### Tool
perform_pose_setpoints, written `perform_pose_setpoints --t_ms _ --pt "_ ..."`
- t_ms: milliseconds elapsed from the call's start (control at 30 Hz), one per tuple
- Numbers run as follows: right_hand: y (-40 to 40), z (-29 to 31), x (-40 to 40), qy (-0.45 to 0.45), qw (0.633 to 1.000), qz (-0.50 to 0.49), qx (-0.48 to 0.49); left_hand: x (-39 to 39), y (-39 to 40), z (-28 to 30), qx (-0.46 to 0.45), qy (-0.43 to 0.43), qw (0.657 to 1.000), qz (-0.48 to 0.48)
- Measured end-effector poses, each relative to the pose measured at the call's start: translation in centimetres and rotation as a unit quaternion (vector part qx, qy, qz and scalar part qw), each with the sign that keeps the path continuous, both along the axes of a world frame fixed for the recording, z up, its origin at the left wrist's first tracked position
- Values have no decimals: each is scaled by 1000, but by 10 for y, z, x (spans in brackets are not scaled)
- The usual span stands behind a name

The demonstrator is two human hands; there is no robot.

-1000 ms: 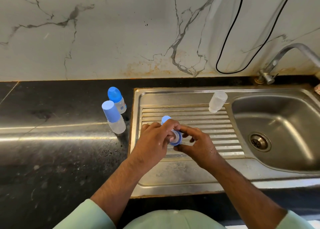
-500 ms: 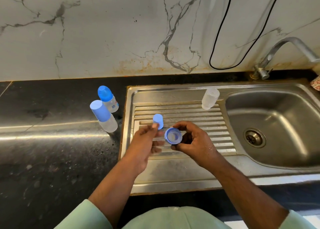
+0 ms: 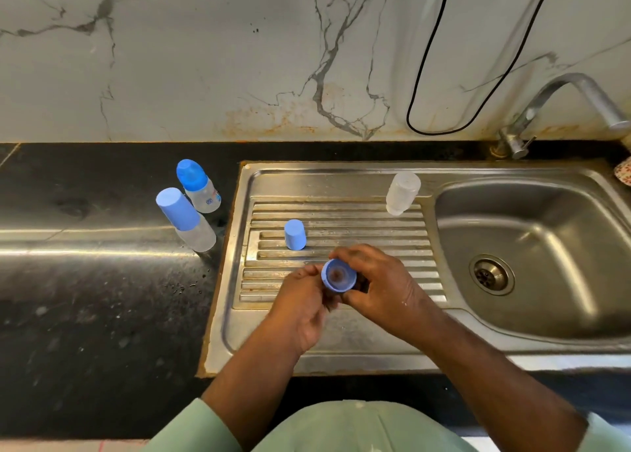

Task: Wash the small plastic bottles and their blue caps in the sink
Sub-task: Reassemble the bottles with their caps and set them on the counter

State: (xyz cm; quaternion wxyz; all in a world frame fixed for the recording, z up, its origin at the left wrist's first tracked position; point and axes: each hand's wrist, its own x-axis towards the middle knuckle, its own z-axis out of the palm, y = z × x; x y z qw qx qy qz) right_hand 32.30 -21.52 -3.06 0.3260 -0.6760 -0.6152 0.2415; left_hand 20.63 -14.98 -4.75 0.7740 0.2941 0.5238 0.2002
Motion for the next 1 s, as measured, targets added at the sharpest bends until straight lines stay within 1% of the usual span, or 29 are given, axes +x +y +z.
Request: perform_pose_setpoints --t_ms 67,133,200,233,300,333,367,400,500,533,633,700,767,800,900,1000 --pt "2 -1 -1 -24 1000 -2 -12 4 -8 -1 92 28 995 41" --pt "6 -2 -4 -38 999 -7 -17 7 -15 -2 120 27 988 94" --pt "8 -3 -8 -55 998 -10 -14 8 -17 2 94 8 987 131" --pt "7 -3 -10 -71 997 -9 -13 9 -16 5 52 -8 989 136" --pt "5 -3 -10 -98 995 10 -7 7 -10 10 -69 -47 989 122" --pt "4 -2 -9 -102 994 30 -3 5 -8 12 -112 -59 987 103" --pt "4 -2 -6 -100 993 56 -3 3 -6 13 -133 -66 985 87" --pt "5 -3 -2 -96 992 81 0 2 -5 12 -133 -65 986 80" --pt "9 -2 9 -71 988 131 26 1 -6 12 -86 -57 990 97" --pt "10 -1 9 -55 988 139 41 -2 -6 14 -96 -64 989 93" --pt "11 4 6 -1 985 153 75 -13 2 18 -191 -100 976 33" --pt "11 6 3 26 984 157 78 -22 8 17 -203 -87 975 2" --pt "11 6 2 48 985 145 77 -26 9 16 -180 -79 981 0" --pt "11 6 3 61 987 128 74 -29 9 15 -161 -88 983 13" --pt "14 10 4 82 992 79 45 -32 5 13 -144 -161 975 58" --pt "17 16 0 78 994 75 3 -31 3 17 -150 -189 967 78"
